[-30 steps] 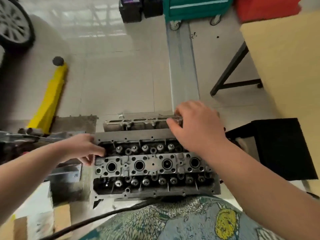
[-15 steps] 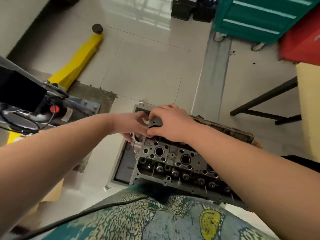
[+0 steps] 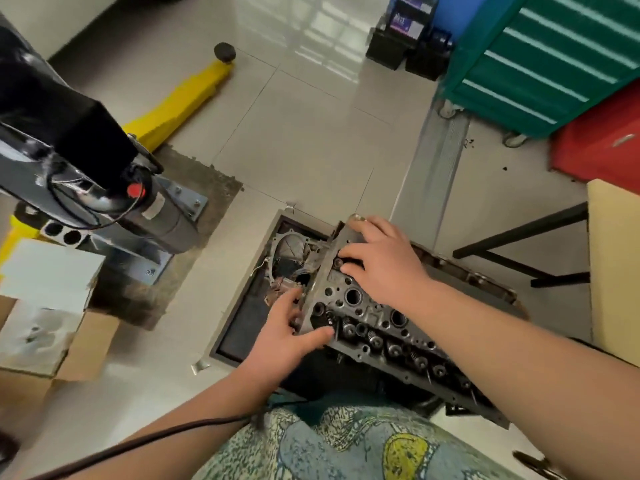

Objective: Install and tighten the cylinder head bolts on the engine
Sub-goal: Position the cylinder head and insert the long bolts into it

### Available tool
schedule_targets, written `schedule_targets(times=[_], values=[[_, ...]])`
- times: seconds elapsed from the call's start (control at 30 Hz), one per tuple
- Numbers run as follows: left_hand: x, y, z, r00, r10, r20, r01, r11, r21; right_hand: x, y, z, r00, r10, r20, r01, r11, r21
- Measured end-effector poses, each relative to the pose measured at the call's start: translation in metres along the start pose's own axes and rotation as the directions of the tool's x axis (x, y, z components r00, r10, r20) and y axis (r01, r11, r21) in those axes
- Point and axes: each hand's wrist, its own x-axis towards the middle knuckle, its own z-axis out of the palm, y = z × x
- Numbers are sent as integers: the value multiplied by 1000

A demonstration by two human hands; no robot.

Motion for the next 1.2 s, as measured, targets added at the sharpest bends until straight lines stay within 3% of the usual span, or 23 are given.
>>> schedule_targets(times=[0.07,0.17,0.23,0.33,0.57,0.67,0.8,0.9,1.2], values=[[-3,-8,5,992,-106,-68,98,989,-111,1,-4,0,1000,26,8,-26,1000,-17],[-6,-12,16,957,-291,4,266,870,-416,2,-5,-1,999,34,21,-33,999,-30],[-6,-6,22,951,-309,9,260,786,-561,3,-5,-3,999,38,35,-37,999,-35],[-5,4,29,948,-310,-77,188,736,-651,7,-5,-7,997,55,51,-52,997,-51],[-7,4,31,953,-275,-125,141,771,-621,4,-8,-6,998,63,-8,-63,998,-25],[-8,3,33,957,-258,-136,127,788,-603,-3,-14,-6,999,-16,-48,8,986,-167],[-12,2,36,955,-251,-156,107,786,-608,-7,-23,-4,982,-173,-80,122,892,-436],[-11,1,36,958,-246,-147,106,781,-615,-7,-25,-3,981,-184,-69,121,844,-523],[-7,-2,31,970,-214,-112,112,809,-577,-11,-22,9,978,-69,-195,-2,941,-339]])
